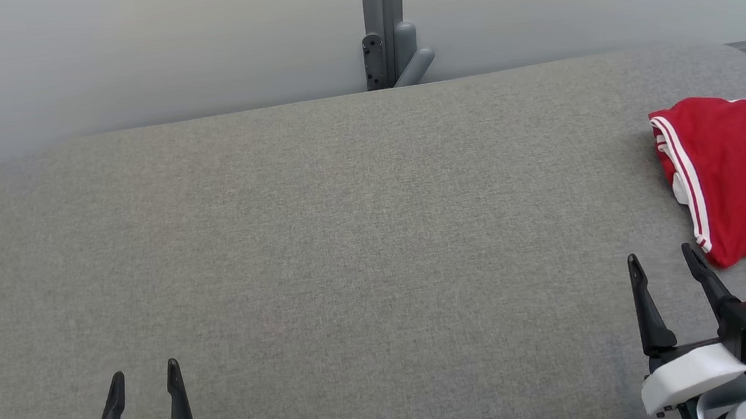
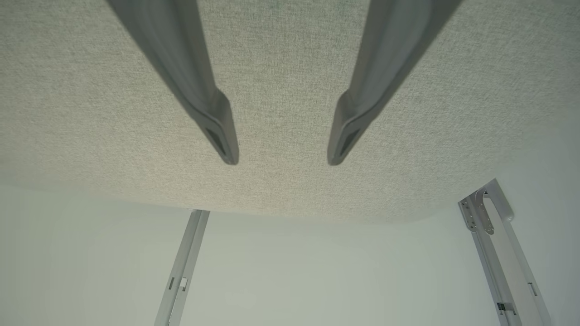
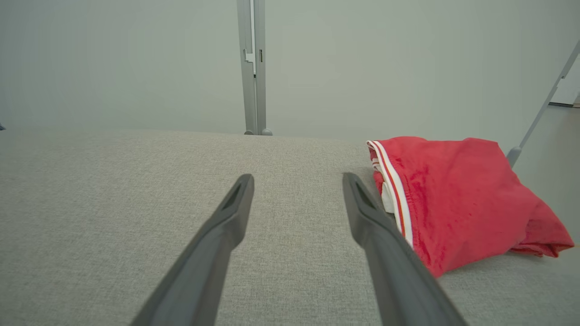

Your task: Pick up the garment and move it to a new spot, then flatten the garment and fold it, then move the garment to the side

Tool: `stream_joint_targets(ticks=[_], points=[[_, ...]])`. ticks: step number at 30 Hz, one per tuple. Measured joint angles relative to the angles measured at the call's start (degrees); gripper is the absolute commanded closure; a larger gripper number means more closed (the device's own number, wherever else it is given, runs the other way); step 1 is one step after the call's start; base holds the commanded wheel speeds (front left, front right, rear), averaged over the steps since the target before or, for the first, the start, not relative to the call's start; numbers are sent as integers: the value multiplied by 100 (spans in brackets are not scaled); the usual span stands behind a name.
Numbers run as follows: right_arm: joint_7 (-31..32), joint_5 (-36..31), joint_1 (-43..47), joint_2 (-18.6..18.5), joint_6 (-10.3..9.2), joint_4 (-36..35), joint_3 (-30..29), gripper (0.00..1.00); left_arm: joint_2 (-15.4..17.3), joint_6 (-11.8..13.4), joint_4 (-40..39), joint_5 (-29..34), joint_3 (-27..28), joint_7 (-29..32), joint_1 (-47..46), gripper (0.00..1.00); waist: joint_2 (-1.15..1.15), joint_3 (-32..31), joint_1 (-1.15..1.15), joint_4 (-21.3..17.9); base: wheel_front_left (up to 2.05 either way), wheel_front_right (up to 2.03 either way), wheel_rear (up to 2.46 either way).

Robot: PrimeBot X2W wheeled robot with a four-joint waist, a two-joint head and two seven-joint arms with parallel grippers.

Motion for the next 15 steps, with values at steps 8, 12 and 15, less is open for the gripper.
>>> stream_joint_targets(ticks=[8,12,15], points=[[0,-81,20,-1,0,36,-52,0,0,-15,41,-1,62,0,17,0,0,-59,0,-73,0,0,0],[0,-102,17,-1,0,131,-47,0,0,-15,52,-11,93,0,25,0,0,-73,0,-85,0,0,0],[0,-75,15,7,0,219,65,0,0,-11,54,-30,102,0,27,0,0,-76,0,-85,0,0,0]])
